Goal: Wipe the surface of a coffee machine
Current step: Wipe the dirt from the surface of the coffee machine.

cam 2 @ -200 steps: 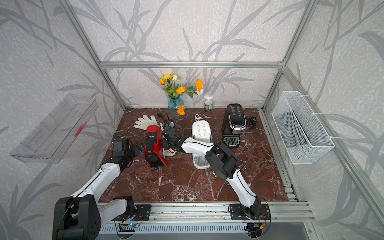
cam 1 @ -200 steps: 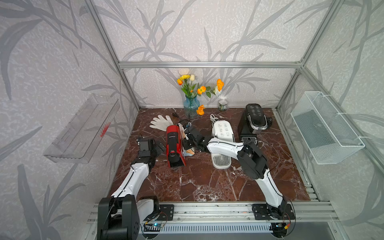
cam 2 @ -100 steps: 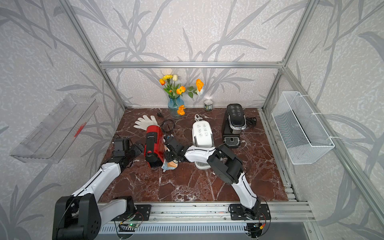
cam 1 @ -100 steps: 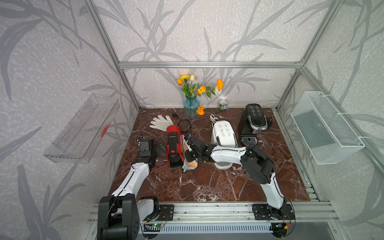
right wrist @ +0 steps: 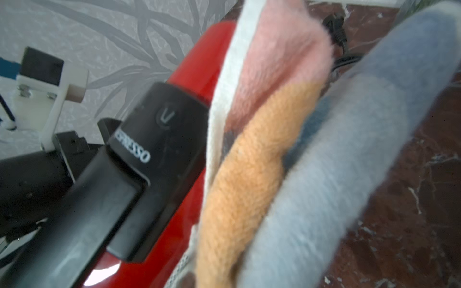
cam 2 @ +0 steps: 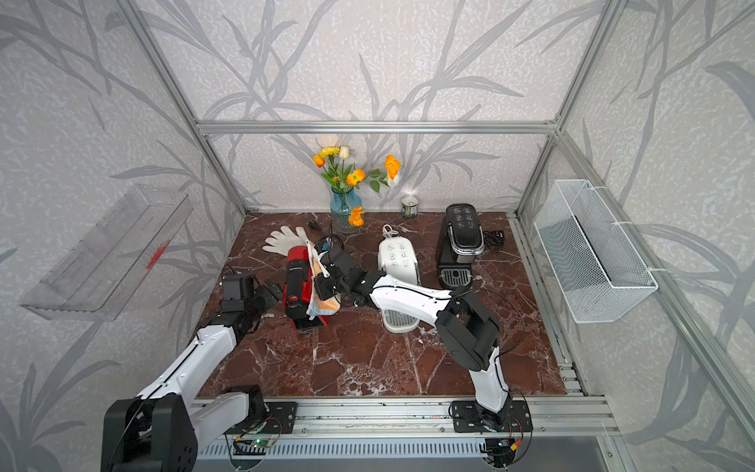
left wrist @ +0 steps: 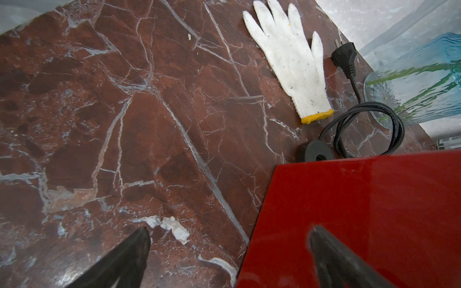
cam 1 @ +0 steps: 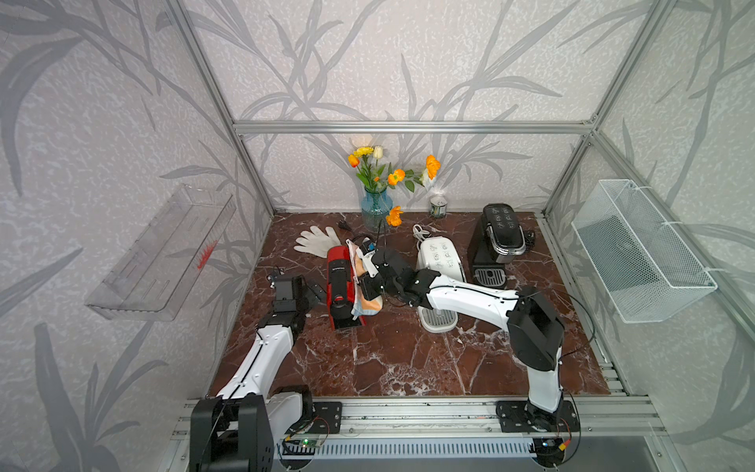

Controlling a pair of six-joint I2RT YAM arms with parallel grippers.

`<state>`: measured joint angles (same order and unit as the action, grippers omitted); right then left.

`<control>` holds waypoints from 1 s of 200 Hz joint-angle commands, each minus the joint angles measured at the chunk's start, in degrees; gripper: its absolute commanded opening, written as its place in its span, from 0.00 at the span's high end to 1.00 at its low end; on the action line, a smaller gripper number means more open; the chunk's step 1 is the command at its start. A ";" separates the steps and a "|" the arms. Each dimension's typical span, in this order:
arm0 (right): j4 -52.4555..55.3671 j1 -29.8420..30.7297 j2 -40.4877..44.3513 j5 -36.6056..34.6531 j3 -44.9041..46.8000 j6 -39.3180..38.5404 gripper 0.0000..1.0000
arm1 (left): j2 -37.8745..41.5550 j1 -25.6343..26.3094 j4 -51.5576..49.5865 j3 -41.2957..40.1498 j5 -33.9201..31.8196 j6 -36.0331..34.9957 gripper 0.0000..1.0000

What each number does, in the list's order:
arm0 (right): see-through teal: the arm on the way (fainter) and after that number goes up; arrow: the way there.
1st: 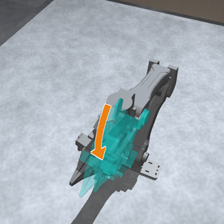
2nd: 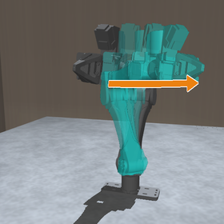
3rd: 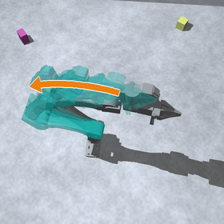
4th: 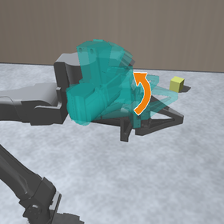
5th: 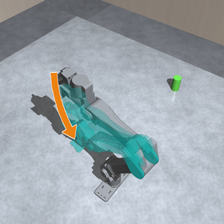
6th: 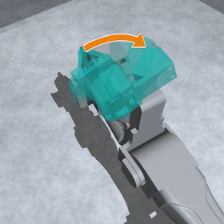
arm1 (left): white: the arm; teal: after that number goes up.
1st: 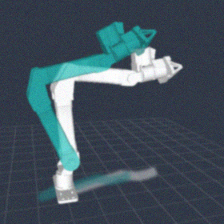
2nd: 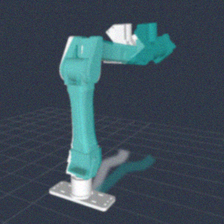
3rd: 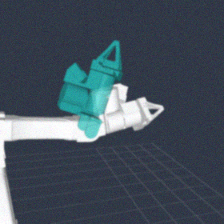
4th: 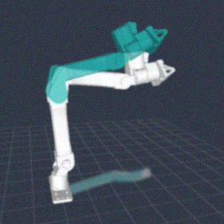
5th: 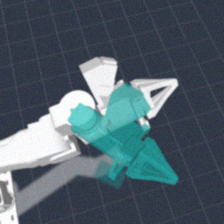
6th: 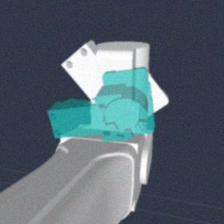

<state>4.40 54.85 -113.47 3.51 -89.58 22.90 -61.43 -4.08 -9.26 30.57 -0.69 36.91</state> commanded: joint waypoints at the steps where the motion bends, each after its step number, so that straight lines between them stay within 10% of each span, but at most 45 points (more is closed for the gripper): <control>1: -2.71 0.09 -4.55 3.03 -6.95 -2.28 0.95 | 0.87 1.15 -1.02 -0.25 1.92 -0.74 0.00; 97: 0.60 -0.82 -17.49 4.78 -11.44 -2.77 0.95 | 2.12 1.17 -1.38 -0.77 1.10 -0.69 0.00; 200: -6.83 1.72 2.30 6.40 9.07 0.16 0.96 | 2.83 1.16 -0.02 -2.13 0.28 -0.25 0.00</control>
<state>3.86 55.44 -118.37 7.16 -81.95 22.44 -59.53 -3.79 -9.37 29.34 -1.26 37.10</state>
